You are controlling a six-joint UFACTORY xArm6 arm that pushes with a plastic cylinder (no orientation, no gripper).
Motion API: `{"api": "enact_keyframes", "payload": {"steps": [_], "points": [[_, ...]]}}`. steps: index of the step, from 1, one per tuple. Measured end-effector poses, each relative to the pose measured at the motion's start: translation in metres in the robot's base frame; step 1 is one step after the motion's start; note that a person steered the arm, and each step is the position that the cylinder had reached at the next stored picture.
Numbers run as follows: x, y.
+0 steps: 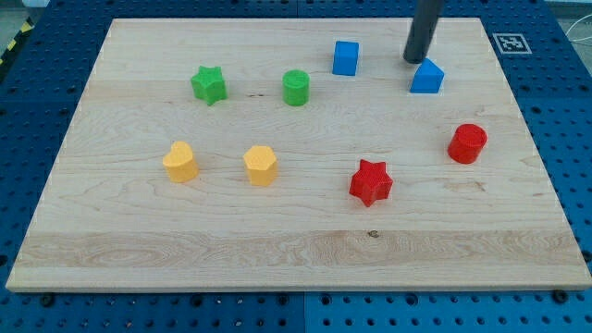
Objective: Slide the blue cube right a bit
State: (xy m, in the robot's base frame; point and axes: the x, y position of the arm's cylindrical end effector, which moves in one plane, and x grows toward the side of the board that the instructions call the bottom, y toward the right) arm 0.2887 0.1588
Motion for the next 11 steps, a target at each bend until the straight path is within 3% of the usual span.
{"api": "enact_keyframes", "payload": {"steps": [3,5,7,11], "points": [[0.013,-0.044],[0.067,-0.062],[0.034,-0.135],[0.031,-0.054]]}}
